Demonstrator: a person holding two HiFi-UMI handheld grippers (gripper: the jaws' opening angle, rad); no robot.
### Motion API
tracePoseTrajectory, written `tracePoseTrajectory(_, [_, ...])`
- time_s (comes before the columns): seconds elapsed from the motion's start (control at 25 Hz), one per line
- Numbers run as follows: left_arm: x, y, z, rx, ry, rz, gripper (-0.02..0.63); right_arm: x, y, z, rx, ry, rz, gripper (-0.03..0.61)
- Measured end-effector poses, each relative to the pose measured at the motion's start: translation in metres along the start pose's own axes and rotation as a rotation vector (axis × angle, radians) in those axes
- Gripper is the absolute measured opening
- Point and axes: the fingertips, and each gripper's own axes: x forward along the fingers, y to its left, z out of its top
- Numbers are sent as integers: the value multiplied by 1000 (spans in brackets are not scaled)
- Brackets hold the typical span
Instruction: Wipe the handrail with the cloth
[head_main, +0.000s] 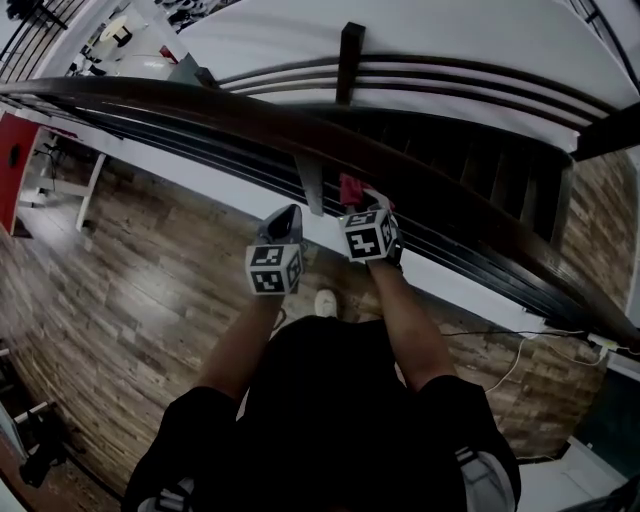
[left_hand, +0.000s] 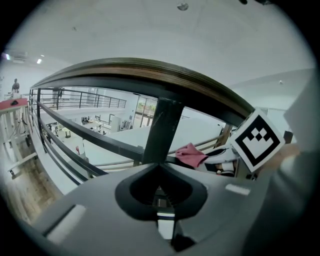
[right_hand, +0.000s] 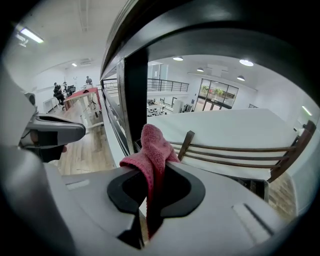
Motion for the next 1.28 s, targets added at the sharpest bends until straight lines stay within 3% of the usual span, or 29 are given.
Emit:
tracePoseTrajectory(0.12, [-5, -3, 1, -6, -8, -5, 0, 2, 6, 4, -28, -1, 13, 43])
tracePoseTrajectory(0.52, [-24, 7, -17, 104, 24, 15, 0, 16, 22, 17, -44, -11, 43, 43])
tracePoseTrajectory(0.6, [-26, 8, -13, 150, 28, 9, 0, 21, 31, 20, -34, -9, 77, 43])
tracePoseTrajectory(0.72, [-31, 21, -8, 121, 10, 45, 0, 23, 49, 22, 14, -38, 168, 44])
tracePoseTrajectory(0.92, [-51, 33, -1, 63, -44, 102, -1, -1, 61, 22, 74, -161, 254, 43])
tracePoseTrajectory(1.08, [-72, 28, 9, 37, -118, 72, 0, -31, 75, 29, 101, -283, 314, 43])
tracePoseTrajectory(1.28, [-84, 16, 19, 23, -171, 20, -1, -85, 72, 31, 129, -420, 317, 43])
